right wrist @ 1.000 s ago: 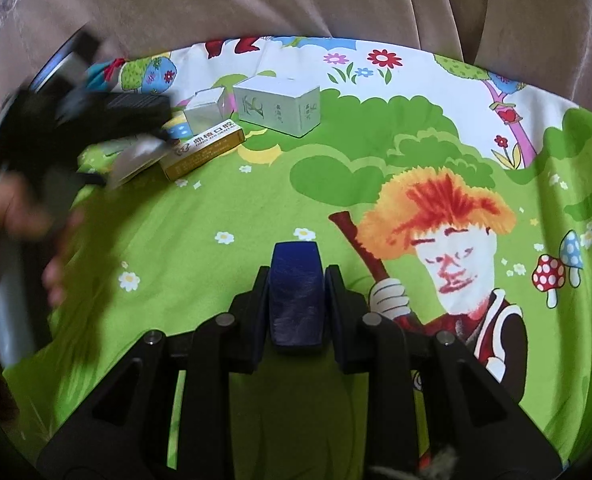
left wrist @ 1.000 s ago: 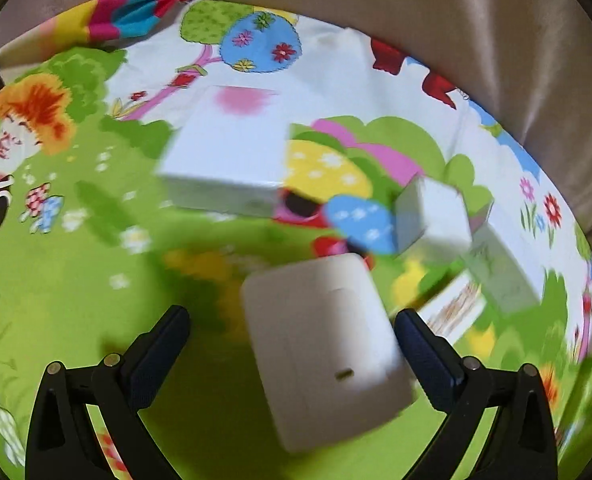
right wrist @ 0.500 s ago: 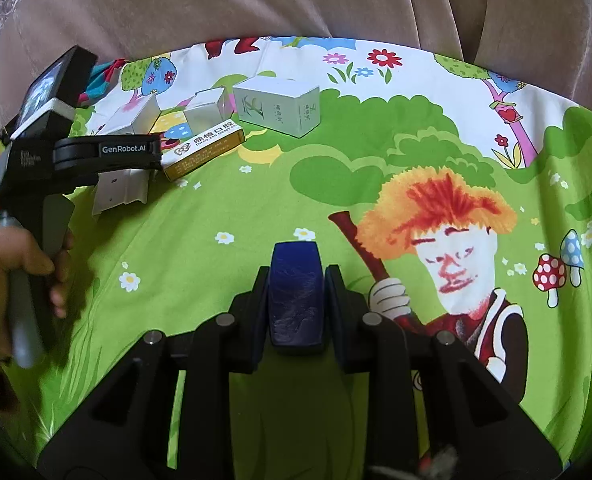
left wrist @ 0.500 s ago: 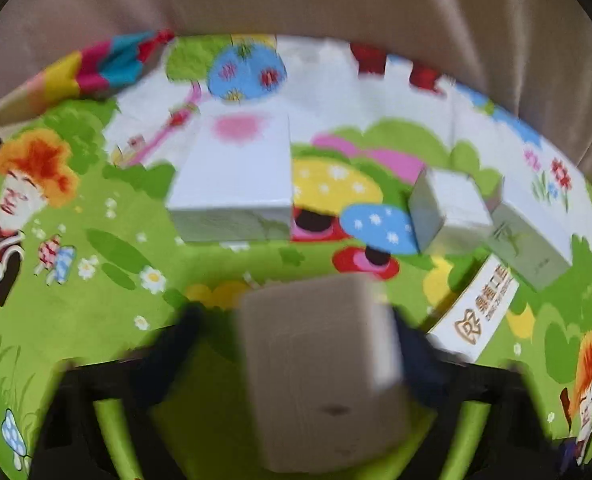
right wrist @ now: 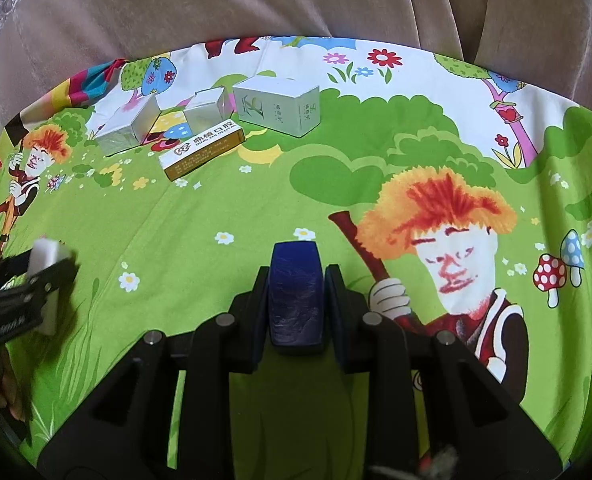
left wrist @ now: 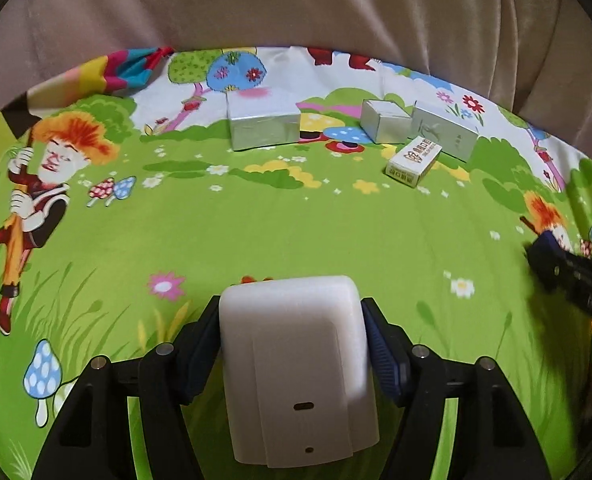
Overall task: Organize rigid objects
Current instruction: 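Grasp the navy box with the right tool while the left grasps a white box, then lift the navy box and white box and carry them to the storage box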
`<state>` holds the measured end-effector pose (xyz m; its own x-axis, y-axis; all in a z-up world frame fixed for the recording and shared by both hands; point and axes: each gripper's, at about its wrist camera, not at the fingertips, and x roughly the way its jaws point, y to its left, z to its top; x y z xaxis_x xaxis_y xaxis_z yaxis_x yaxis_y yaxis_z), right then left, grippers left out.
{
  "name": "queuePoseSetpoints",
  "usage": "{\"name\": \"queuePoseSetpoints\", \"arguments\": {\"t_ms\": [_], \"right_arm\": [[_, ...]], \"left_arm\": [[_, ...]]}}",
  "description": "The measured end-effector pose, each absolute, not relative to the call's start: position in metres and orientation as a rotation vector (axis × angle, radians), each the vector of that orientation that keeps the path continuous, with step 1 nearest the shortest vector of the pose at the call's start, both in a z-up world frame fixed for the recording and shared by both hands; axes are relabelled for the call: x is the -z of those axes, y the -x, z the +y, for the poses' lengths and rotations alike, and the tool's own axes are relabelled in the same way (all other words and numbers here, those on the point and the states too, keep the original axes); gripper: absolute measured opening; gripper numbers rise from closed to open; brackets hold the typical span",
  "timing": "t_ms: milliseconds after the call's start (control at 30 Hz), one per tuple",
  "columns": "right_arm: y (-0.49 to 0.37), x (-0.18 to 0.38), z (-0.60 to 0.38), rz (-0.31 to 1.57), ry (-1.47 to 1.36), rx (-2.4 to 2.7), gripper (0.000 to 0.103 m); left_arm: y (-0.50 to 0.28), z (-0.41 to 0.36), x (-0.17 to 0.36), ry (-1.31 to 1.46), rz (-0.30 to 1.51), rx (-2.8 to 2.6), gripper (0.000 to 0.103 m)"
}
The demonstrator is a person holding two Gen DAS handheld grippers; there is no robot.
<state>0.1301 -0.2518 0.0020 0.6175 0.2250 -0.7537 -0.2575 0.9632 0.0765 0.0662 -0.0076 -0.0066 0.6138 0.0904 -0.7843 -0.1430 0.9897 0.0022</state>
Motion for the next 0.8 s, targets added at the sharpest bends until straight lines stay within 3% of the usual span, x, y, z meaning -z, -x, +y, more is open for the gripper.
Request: {"name": "queuePoseSetpoints", "arguments": {"t_ms": [500, 800], "right_arm": [[-0.101, -0.01, -0.241, 0.831, 0.084, -0.233, 0.03], [0.063, -0.097, -0.224, 0.435, 0.047, -0.217, 0.03]], "left_arm": [[-0.03, 0.004, -0.007, 0.206, 0.869, -0.04, 0.066], [0.084, 0.003, -0.119, 0.177, 0.498, -0.004, 0.065]]}}
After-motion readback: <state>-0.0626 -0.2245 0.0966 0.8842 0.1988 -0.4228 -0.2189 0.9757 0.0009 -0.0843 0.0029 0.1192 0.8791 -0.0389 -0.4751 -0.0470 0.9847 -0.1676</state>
